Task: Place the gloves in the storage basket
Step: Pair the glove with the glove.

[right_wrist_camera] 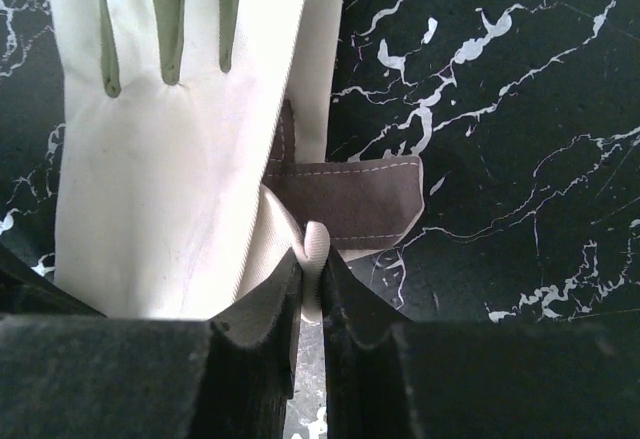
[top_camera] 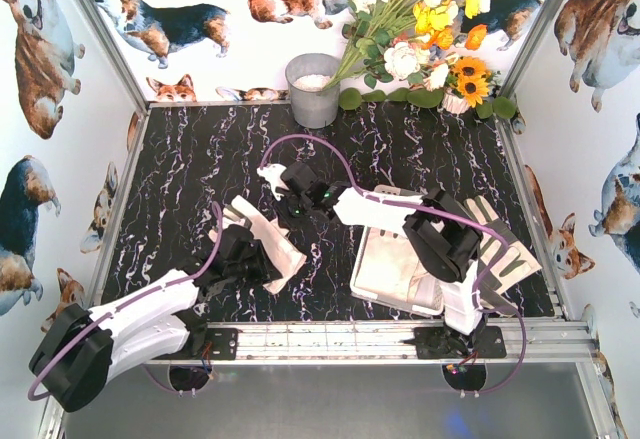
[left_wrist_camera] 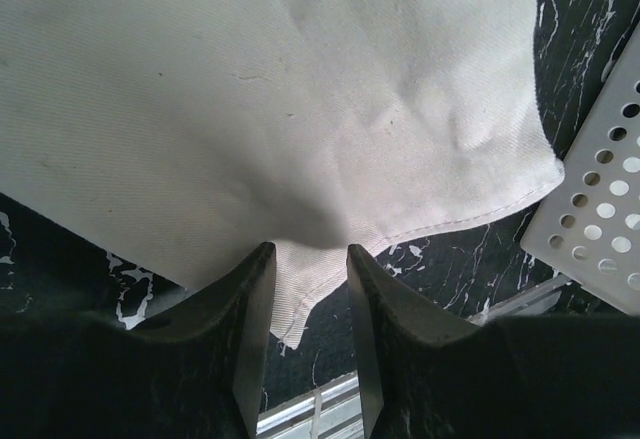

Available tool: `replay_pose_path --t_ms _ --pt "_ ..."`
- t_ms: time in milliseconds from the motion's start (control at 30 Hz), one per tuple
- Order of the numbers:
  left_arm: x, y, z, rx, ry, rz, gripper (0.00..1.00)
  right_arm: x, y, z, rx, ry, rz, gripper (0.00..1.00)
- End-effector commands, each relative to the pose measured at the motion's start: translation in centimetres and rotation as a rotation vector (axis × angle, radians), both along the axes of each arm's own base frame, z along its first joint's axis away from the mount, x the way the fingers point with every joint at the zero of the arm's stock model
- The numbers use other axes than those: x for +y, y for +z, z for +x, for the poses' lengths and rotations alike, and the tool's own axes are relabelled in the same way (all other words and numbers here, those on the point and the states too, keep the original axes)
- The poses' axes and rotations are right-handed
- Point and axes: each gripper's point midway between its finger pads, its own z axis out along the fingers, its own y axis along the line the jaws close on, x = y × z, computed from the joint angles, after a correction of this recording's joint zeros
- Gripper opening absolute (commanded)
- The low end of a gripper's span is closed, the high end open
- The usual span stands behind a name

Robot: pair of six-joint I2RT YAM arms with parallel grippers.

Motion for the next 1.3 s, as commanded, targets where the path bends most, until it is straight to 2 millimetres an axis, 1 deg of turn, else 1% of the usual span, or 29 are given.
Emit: replay_pose_path --t_ms 0,33,67,133,267,333,367,467,567,733,833,900,1033,1200,1267 --pt "1.3 -1.6 -0.4 0.023 0.010 0.065 0.29 1.8 2.4 2.6 -0.104 -0.020 0.069 0.13" --pt "1.4 -1.9 -0.7 0.035 0.012 0.067 0.28 1.7 2.6 2.8 -0.113 -0.034 0.069 0.15" --pt "1.4 -2.1 -0.9 0.046 0.013 0.068 0.27 1.7 2.9 3.2 -0.125 -0.051 0.074 0.21" --pt "1.5 -2.4 -1.3 0.061 0.013 0.065 0.26 1.6 3.9 3.8 -0.146 -0.088 0.084 0.35" --pt "1.7 -2.3 -1.7 0.064 0.013 0.059 0.26 1.2 7.0 4.2 -0.169 -0.139 0.115 0.60" --pt "1.7 -2.2 -2.0 0.068 0.006 0.054 0.26 0.9 8.2 3.9 -0.161 -0.148 0.128 0.65" --pt "1.7 -2.1 -2.1 0.071 0.002 0.052 0.26 0.7 8.5 3.7 -0.149 -0.150 0.130 0.68" --pt "1.7 -1.7 -2.4 0.076 -0.008 0.052 0.26 -0.2 8.9 2.7 -0.087 -0.174 0.126 0.71" --pt "1.7 -0.3 -2.1 0.049 -0.016 0.053 0.29 -1.1 8.4 1.0 0.004 -0.187 0.121 0.71" --pt "1.6 2.8 -0.5 -0.023 -0.032 0.076 0.34 -1.5 7.5 -2.8 0.178 -0.151 0.150 0.71" --pt "2.2 4.2 0.6 -0.045 -0.042 0.129 0.36 -1.6 6.7 -4.0 0.252 -0.154 0.164 0.71" --pt "3.0 4.4 1.3 -0.044 -0.042 0.176 0.37 -1.6 6.3 -4.1 0.287 -0.157 0.183 0.71" --pt "4.5 4.2 2.6 -0.034 -0.037 0.233 0.38 -1.5 5.3 -3.2 0.316 -0.150 0.192 0.72" --pt "6.0 3.4 4.1 -0.031 -0.005 0.248 0.38 -1.3 3.3 -1.9 0.342 -0.137 0.166 0.78" --pt "6.3 3.0 4.5 -0.036 0.005 0.235 0.38 -1.2 2.5 -1.1 0.347 -0.135 0.162 0.79"
